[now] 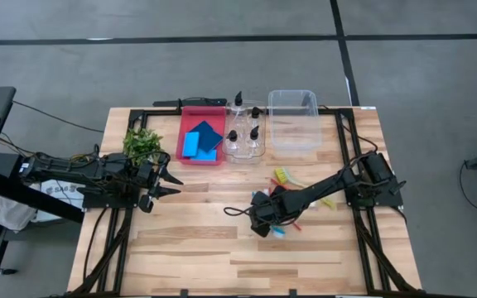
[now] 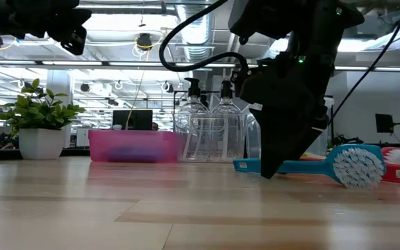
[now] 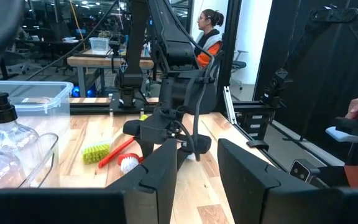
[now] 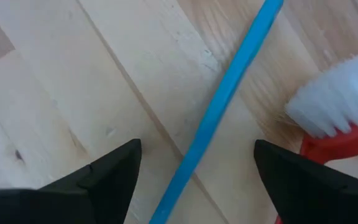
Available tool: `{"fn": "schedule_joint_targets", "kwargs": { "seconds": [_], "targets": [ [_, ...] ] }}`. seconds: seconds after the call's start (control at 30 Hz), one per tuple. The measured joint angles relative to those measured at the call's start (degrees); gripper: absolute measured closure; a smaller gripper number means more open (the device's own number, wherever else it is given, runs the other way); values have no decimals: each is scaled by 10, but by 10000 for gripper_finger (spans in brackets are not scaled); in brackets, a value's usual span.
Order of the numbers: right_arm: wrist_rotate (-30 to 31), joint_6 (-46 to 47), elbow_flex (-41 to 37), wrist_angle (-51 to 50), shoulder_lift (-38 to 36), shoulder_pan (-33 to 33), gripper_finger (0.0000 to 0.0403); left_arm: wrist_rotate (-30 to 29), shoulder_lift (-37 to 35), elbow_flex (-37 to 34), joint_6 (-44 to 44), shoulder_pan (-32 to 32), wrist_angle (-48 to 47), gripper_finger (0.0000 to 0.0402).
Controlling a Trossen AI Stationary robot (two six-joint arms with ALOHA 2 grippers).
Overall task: Pick & Place Kitchen Sink Supplies
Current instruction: Put the blue dish brush into the right transparent bin
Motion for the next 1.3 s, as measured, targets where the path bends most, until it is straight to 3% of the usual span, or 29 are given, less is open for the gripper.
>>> {"fn": "schedule_joint_targets", "kwargs": {
  "seconds": [0.37, 0.87, 0.97, 1.17, 1.3],
  "targets": [
    [-10, 0, 0, 0, 0, 0, 181, 0, 0, 0, 0, 0, 0, 284],
    [-18, -12, 0, 3, 0, 1, 385, 0, 0, 0, 9, 0, 0, 284],
    [-19, -18, 0, 4, 0, 1, 388, 0, 0, 0, 12, 0, 0, 284],
    [-19, -17, 0, 6, 0, 2, 353, 0, 0, 0, 12, 0, 0, 284],
    [-19, -16, 0, 6, 0, 2, 364, 0, 0, 0, 12, 0, 0, 284]
  ]
}}
